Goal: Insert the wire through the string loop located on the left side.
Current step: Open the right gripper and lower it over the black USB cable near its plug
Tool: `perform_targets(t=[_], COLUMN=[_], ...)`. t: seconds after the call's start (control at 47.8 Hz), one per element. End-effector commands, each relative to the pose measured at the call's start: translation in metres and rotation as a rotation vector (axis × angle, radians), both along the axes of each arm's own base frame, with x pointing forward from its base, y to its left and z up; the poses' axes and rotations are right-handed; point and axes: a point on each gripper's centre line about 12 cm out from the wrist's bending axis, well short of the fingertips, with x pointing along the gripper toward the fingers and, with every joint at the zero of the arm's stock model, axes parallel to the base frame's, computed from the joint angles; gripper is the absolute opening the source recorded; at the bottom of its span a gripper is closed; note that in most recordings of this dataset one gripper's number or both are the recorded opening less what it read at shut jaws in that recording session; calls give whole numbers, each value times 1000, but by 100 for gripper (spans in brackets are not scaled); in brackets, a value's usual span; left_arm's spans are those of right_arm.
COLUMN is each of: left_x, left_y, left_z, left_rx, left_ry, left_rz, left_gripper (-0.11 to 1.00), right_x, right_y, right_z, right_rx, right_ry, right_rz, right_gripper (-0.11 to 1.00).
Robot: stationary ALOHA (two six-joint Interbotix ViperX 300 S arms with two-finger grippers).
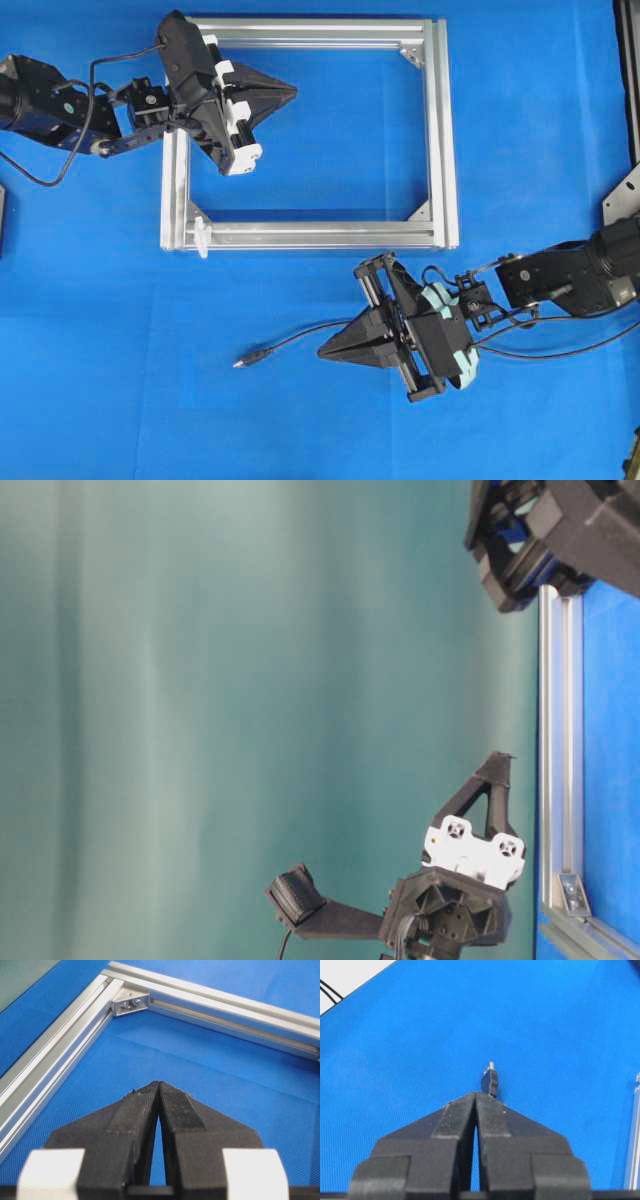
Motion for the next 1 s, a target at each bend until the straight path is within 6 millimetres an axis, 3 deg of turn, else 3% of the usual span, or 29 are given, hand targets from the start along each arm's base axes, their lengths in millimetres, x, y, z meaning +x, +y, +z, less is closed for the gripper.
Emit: perform_targets(t=[0.0, 0.627, 0.774, 0.983], left_x=[4, 2, 2, 2], left_y=[-3, -4, -4, -4], left_z=[17, 15, 15, 15], left_rx=[14, 12, 11, 11], left_ry=[-36, -16, -15, -15], left_rz=[-20, -24, -24, -24], left_gripper=[0, 0, 0, 0], right_x=[2, 5, 6, 6], right_y=[2, 3, 3, 0], right_z=[27, 24, 24, 22], right_rx=[29, 61, 86, 98], right_ry=[-71, 0, 10, 29], right_rz=[2, -14, -24, -50], right_gripper=[1, 0, 27, 88])
